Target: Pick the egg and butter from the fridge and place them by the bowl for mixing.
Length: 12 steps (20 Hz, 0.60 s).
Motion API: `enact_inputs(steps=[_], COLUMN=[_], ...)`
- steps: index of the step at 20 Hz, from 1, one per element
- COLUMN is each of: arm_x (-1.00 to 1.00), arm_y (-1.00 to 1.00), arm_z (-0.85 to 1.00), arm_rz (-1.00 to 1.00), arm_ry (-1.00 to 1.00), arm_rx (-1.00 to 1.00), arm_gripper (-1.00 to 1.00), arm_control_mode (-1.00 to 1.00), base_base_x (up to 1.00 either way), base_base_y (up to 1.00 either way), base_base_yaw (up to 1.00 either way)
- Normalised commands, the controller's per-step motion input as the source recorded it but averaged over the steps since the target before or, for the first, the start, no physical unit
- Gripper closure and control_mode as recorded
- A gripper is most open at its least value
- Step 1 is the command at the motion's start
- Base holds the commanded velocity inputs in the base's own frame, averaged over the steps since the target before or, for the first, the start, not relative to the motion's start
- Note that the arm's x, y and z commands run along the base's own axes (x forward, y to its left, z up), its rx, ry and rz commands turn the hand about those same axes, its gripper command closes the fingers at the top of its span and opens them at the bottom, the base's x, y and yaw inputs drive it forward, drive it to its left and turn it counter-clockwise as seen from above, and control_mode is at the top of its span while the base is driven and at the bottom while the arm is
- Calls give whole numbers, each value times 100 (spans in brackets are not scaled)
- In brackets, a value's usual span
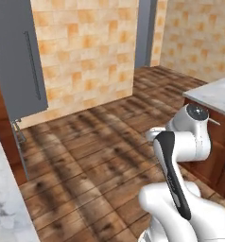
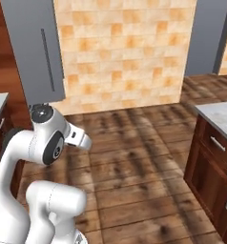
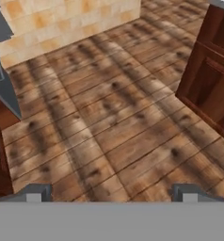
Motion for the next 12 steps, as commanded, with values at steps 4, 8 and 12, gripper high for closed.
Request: enact_inputs(steps=[4,8,12], arm_x=[0,0,0], arm_y=[0,0,0], arm_z=[0,0,0], arm_rz=[0,0,0], arm_ry=[0,0,0], arm_rx=[0,0,0], arm_gripper=[-100,-100,-100], arm_control_mode=[100,100,100], base_base_x=[88,89,87], base_base_y=[0,-2,-7], base_base_yaw=[0,0,0])
